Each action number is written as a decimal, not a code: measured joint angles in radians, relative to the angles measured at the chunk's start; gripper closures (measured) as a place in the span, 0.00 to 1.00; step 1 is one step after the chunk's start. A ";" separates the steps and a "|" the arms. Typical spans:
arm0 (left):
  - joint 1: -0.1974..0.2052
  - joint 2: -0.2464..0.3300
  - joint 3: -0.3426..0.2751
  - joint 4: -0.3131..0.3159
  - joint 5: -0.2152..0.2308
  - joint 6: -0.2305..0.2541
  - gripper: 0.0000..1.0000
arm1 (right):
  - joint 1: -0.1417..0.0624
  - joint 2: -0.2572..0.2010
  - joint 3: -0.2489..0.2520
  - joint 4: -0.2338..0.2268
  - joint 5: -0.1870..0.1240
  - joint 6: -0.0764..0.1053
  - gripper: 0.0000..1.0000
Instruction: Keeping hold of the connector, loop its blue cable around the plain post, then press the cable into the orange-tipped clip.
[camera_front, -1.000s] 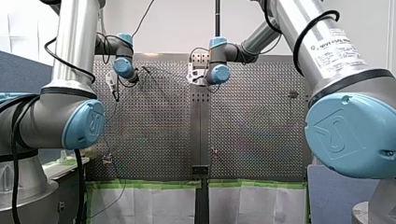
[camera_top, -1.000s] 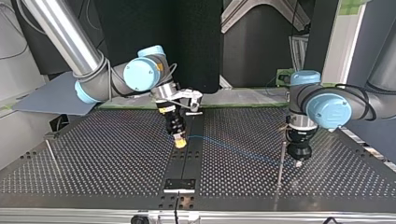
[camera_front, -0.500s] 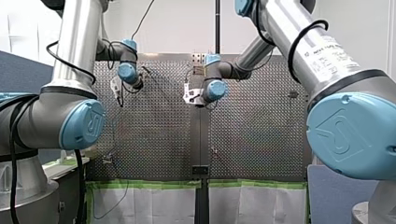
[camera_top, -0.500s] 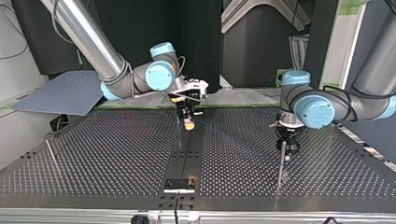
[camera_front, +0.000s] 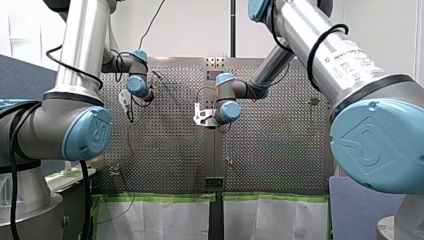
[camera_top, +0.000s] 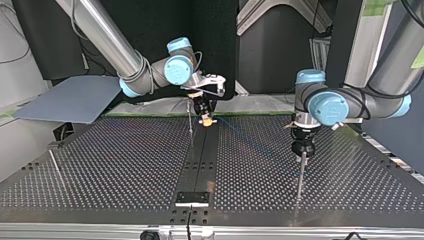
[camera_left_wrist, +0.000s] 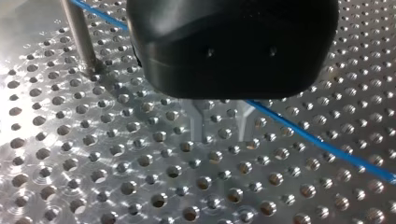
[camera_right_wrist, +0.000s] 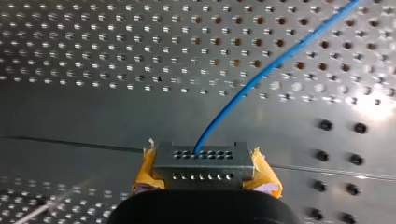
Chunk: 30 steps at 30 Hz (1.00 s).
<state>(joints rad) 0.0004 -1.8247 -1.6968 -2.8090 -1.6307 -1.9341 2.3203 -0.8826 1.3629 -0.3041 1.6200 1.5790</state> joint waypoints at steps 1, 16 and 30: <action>0.000 0.000 -0.005 0.009 0.002 -0.008 0.58 | 0.001 0.008 0.003 -0.005 0.000 0.000 1.00; 0.003 -0.001 -0.015 0.010 0.039 -0.063 0.00 | 0.006 0.110 0.040 -0.059 0.020 -0.007 1.00; 0.003 -0.008 -0.014 -0.010 0.008 -0.052 0.00 | 0.017 0.208 0.082 -0.144 0.052 -0.012 1.00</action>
<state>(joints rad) 0.0033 -1.8330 -1.7105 -2.8188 -1.6230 -1.9861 2.3374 -0.6748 1.4445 -0.4479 1.6720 1.5671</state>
